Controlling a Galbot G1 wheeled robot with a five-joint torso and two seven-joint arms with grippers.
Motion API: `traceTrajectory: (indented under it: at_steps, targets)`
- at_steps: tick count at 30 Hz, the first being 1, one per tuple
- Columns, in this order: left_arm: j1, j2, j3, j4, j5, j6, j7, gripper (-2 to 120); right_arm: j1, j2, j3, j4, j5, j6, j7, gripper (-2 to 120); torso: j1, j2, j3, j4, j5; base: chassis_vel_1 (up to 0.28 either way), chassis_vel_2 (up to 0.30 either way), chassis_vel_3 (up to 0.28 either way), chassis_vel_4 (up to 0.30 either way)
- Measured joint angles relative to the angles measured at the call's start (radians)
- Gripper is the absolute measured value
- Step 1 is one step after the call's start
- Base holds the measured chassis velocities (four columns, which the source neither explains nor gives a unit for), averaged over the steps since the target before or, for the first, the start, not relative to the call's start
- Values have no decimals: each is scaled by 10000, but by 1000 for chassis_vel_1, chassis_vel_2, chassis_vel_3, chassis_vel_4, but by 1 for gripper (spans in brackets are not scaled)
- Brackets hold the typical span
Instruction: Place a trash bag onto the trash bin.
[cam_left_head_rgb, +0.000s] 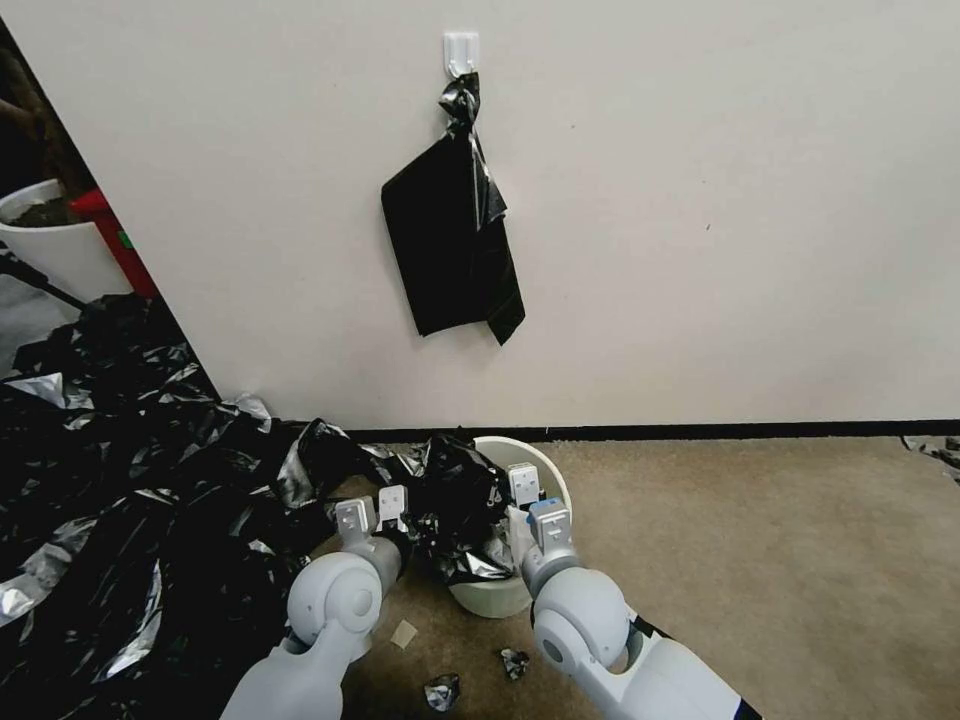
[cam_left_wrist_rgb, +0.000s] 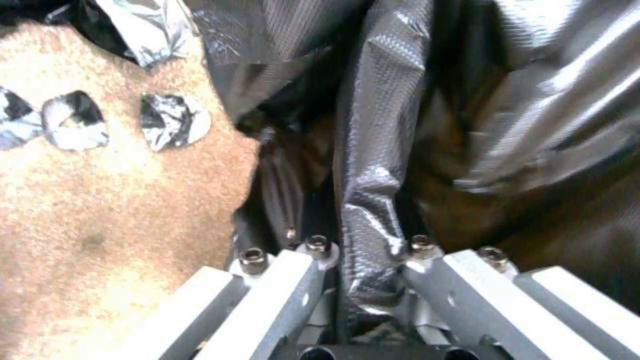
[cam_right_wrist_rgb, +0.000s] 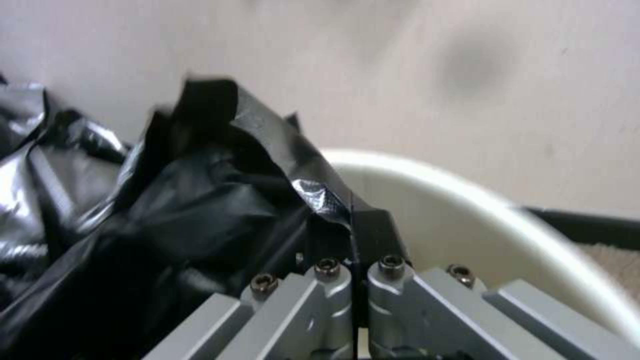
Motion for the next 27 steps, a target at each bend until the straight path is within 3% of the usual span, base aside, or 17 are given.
traceTrajectory:
  at_steps: [6,9,11,14,17,18,27]
  targets:
    - [311,365,-290,-318,567,-192,1031,3,136,-399,410,132,-14,677,-396,0,1,0,0,0,-3,0,0,0,0]
    - [490,577,-486,-527,902,-251,1639,3,194,-581,655,245,183,698,-434,0,0,0,0,-1,-3,0,0,0,0]
    - [713,795,-712,-705,1417,-490,2387,3,232,-778,1032,376,594,559,-436,0,0,0,0,-1,-2,0,0,0,0]
    - [815,880,-806,-788,1558,-665,2684,3,231,-897,1214,456,921,333,-387,0,0,0,1,0,-2,0,0,0,0]
    - [923,925,-1030,-897,1611,-1323,3087,3,126,-1220,1523,641,1996,-298,-51,0,0,0,1,0,-1,0,0,0,0]
    - [899,825,-1357,-919,1458,-2361,3414,3,-322,-1691,1825,1156,3489,-831,325,0,1,0,1,0,-1,0,0,0,0]
    - [567,545,-1679,-737,1086,-3593,3270,3,-1511,-2182,1884,3165,5118,-1420,913,0,0,0,0,-2,-4,0,0,0,0]
